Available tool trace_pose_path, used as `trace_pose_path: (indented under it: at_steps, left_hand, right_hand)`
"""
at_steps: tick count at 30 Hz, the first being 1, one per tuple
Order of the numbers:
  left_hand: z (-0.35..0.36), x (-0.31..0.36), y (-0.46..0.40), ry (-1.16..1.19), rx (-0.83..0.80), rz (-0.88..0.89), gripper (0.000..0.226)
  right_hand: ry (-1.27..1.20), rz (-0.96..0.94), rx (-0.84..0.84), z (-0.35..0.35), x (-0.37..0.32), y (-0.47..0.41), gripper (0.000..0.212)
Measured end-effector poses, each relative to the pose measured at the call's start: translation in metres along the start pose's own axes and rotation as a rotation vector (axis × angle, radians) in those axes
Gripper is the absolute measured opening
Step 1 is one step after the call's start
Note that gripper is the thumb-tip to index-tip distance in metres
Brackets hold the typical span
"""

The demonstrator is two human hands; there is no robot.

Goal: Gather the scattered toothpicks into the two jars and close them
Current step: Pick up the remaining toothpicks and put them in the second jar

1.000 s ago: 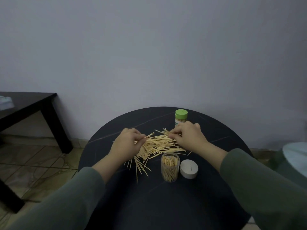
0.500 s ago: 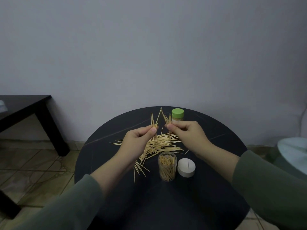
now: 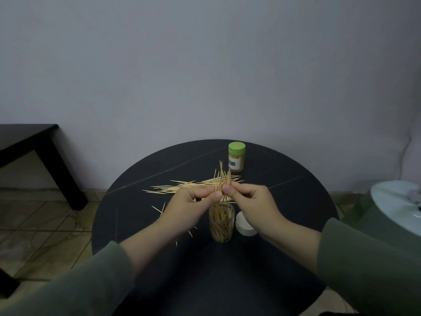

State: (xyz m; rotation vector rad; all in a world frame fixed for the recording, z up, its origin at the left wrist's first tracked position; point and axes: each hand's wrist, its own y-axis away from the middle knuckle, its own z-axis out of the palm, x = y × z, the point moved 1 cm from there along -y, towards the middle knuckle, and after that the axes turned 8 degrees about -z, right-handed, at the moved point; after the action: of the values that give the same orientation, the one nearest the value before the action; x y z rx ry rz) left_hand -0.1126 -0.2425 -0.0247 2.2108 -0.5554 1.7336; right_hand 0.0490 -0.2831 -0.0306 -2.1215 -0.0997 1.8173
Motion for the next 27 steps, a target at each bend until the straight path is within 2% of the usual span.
trace_pose_path:
  at_steps: [4,8,14,18,24,27]
  left_hand:
    - [-0.002,-0.003,-0.002,-0.034,0.002,-0.025,0.014]
    - [-0.010,-0.002,-0.003,-0.077,-0.034,-0.040,0.016]
    - [-0.014,-0.001,-0.003,-0.129,-0.046,-0.021,0.018]
    - [-0.016,-0.002,-0.004,-0.120,-0.068,-0.053,0.021]
    - [-0.020,-0.003,-0.005,-0.174,-0.103,-0.049,0.019]
    - [-0.024,-0.003,-0.006,-0.197,-0.093,-0.034,0.026]
  right_hand:
    - [0.006,0.015,0.004,-0.001,0.005,0.005,0.019]
    - [0.021,0.019,-0.067,-0.003,0.002,0.008,0.020]
    - [0.083,-0.060,-0.091,-0.009,-0.004,0.005,0.019]
    - [0.053,-0.011,-0.121,-0.014,-0.006,-0.002,0.015]
    - [0.261,-0.011,-0.252,-0.013,0.000,-0.003,0.029]
    - [0.345,-0.062,-0.290,-0.015,-0.004,-0.005,0.026]
